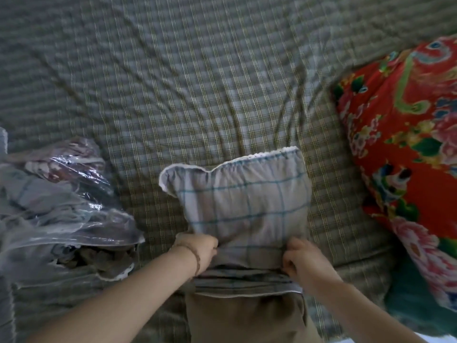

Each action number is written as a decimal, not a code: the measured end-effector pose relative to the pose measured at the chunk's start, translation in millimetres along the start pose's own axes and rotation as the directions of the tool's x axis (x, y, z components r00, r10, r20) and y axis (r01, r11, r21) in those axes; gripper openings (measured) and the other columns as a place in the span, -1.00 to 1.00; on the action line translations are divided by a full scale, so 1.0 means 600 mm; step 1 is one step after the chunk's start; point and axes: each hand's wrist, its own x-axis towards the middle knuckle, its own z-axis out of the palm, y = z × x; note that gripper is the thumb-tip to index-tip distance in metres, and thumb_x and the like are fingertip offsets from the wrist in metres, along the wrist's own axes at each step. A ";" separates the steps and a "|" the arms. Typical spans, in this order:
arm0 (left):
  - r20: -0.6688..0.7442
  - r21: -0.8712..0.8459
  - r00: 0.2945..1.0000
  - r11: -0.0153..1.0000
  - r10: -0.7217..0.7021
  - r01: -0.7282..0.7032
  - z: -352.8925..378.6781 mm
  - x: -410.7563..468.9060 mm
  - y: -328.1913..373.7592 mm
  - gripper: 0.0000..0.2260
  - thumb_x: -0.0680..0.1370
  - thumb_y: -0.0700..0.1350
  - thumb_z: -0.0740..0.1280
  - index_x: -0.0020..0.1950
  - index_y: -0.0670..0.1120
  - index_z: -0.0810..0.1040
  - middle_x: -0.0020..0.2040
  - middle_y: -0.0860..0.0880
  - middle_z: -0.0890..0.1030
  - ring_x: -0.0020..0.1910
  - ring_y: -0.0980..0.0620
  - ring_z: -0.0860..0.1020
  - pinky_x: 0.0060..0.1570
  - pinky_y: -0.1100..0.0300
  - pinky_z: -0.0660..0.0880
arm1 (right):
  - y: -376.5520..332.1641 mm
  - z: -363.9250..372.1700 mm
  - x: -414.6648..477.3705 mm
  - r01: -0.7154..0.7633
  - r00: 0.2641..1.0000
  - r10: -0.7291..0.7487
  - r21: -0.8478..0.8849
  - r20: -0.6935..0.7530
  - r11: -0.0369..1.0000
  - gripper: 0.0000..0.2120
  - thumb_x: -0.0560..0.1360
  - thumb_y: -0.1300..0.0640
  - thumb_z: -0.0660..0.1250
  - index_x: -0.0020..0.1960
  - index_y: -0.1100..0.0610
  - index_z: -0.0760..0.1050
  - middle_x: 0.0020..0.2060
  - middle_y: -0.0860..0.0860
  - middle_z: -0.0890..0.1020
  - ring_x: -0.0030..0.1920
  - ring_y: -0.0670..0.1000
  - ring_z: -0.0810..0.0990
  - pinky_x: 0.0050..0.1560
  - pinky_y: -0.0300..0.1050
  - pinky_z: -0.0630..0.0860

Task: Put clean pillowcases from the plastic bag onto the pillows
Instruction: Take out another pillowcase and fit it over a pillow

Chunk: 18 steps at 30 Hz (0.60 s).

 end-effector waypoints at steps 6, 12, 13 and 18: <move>-0.472 -0.053 0.881 0.999 -0.028 0.003 -0.159 0.140 0.064 -0.72 0.53 -0.11 0.20 0.23 -0.07 0.44 0.19 -0.01 0.44 0.12 -0.04 0.47 0.02 0.10 0.45 | 0.049 -0.019 -0.027 -0.384 0.923 0.299 0.644 0.242 0.662 -0.82 0.43 0.17 0.43 -0.32 0.11 0.49 -0.31 -0.06 0.49 -0.26 -0.05 0.49 -0.31 -0.39 0.36; -0.303 0.146 0.952 0.985 -0.042 0.089 -0.166 0.223 0.091 -0.70 0.50 -0.05 0.31 0.19 -0.12 0.47 0.17 -0.11 0.52 0.15 -0.11 0.50 0.01 0.08 0.43 | 0.102 0.051 0.039 -0.606 0.546 0.697 0.794 0.465 -0.055 -0.69 0.62 0.02 0.10 0.04 0.25 0.46 -0.06 0.21 0.59 -0.04 0.16 0.54 0.01 0.03 0.50; -0.361 0.049 0.931 0.996 -0.053 0.076 -0.156 0.220 0.085 -0.74 0.49 -0.07 0.30 0.16 -0.10 0.49 0.14 -0.10 0.55 0.13 -0.12 0.50 -0.01 0.10 0.43 | 0.089 0.057 0.050 -0.613 0.530 0.668 0.780 0.523 -0.125 -0.68 0.64 0.05 0.05 0.04 0.26 0.47 -0.02 0.23 0.58 -0.01 0.16 0.53 0.01 0.06 0.50; -0.723 -0.469 0.650 0.857 -0.234 -0.214 -0.119 0.127 0.042 -0.88 0.38 -0.18 0.32 -0.12 -0.15 0.59 -0.22 0.02 0.52 -0.20 0.03 0.49 -0.24 0.27 0.30 | 0.026 0.066 0.063 -0.460 0.530 0.647 0.827 0.549 -0.324 -0.50 0.54 -0.20 0.16 0.15 0.21 0.52 0.04 0.22 0.61 0.05 0.24 0.58 0.15 0.24 0.49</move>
